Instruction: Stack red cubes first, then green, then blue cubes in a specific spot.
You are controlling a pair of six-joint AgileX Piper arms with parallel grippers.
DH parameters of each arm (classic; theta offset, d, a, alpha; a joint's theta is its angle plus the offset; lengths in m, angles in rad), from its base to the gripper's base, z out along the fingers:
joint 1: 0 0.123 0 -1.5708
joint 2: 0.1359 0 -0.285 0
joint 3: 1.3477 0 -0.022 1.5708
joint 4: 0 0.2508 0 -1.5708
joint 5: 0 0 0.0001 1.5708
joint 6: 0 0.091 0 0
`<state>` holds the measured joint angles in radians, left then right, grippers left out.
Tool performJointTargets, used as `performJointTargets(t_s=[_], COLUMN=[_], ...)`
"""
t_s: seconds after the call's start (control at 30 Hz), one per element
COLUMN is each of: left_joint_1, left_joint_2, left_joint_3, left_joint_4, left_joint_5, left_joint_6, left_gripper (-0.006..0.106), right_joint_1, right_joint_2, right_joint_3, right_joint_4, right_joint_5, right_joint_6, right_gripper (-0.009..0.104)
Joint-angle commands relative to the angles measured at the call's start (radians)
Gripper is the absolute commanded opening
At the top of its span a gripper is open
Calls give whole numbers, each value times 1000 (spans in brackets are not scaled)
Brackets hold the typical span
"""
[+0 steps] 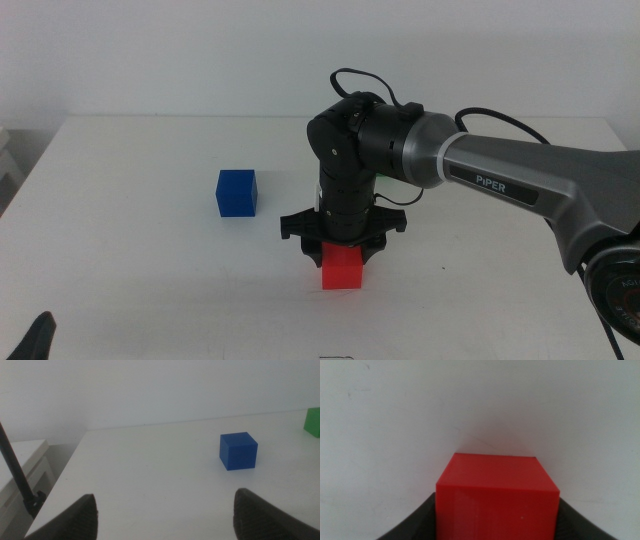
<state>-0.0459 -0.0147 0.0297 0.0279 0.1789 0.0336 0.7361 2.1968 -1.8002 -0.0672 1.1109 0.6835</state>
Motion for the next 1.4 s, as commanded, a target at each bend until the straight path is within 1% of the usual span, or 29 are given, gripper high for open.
performJointTargets(t_s=[0.0, 0.03, 0.07, 0.1, 0.13, 0.27, 0.33, 0.47, 0.63, 0.77, 0.93, 1.13, 1.37], left_joint_1=[-2, -2, -2, -2, -2, -2, -2, -2, -2, -2, -2, -2, -2], left_joint_2=[-19, -19, -19, -19, -19, -19, -19, -19, -19, -19, -19, -19, -19], left_joint_3=[-5, -5, -5, -5, -5, -5, -5, -5, -5, -5, -5, -5, -5], left_joint_4=[-4, -4, -4, -4, -4, -4, -4, -4, -4, -4, -4, -4, -4], left_joint_5=[-84, -84, -84, -84, -84, -84, -84, -84, -84, -84, -84, -84, -84], left_joint_6=[-4, -4, -4, -4, -4, -4, -4, -4, -4, -4, -4, -4, -4], left_gripper=[92, 92, 92, 92, 92, 92, 92, 92, 92, 92, 92, 92, 92], right_joint_1=[1, 1, 1, 1, 1, 1, 1, 1, -13, -44, -101, -192, -249], right_joint_2=[-51, -51, -51, -51, -51, -51, -53, -108, -208, -223, -192, -78, 63], right_joint_3=[-27, -27, -27, -27, -27, -27, -29, -32, -101, -201, -306, -447, -596], right_joint_4=[-17, -17, -17, -17, -17, -13, -14, -22, -120, -157, -210, -173, -152], right_joint_5=[-10, -9, -7, -10, -10, -6, 5, 5, 13, 66, 54, 56, 56], right_joint_6=[2, 2, 2, 2, 2, -13, -27, -49, -54, -86, -139, -252, -327], right_gripper=[-1, 0, 5, 15, 59, 85, 94, 94, 94, 94, 94, 94, 94])
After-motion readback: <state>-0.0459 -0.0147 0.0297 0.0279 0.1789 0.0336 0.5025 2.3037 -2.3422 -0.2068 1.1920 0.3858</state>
